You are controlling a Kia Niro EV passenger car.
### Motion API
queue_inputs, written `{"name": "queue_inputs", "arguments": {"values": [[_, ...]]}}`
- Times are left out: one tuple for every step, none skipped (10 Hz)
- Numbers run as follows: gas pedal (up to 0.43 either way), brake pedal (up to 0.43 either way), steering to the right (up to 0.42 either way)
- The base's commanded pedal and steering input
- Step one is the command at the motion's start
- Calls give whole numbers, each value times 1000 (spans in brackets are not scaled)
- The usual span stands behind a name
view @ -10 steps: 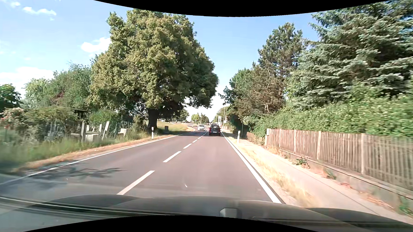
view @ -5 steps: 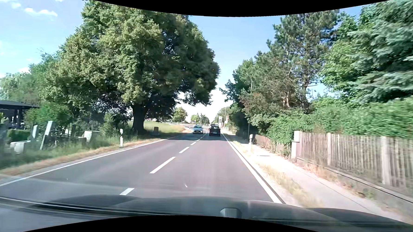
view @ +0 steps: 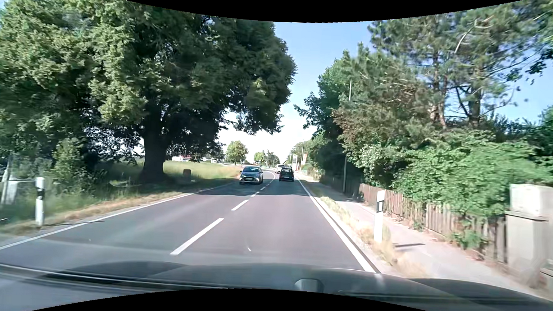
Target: Follow the waypoints while adhering to traffic rules and regulations
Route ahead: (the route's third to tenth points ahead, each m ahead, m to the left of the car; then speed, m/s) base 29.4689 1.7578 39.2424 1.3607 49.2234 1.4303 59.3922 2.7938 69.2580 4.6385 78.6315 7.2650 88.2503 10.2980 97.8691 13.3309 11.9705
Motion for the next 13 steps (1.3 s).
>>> {"name": "queue_inputs", "arguments": {"values": [[39,6,0],[47,6,0],[47,6,0],[47,6,0],[47,6,0],[47,6,0],[47,6,0],[47,6,0],[47,6,0],[59,6,0],[59,6,0],[59,6,0],[59,6,0]]}}
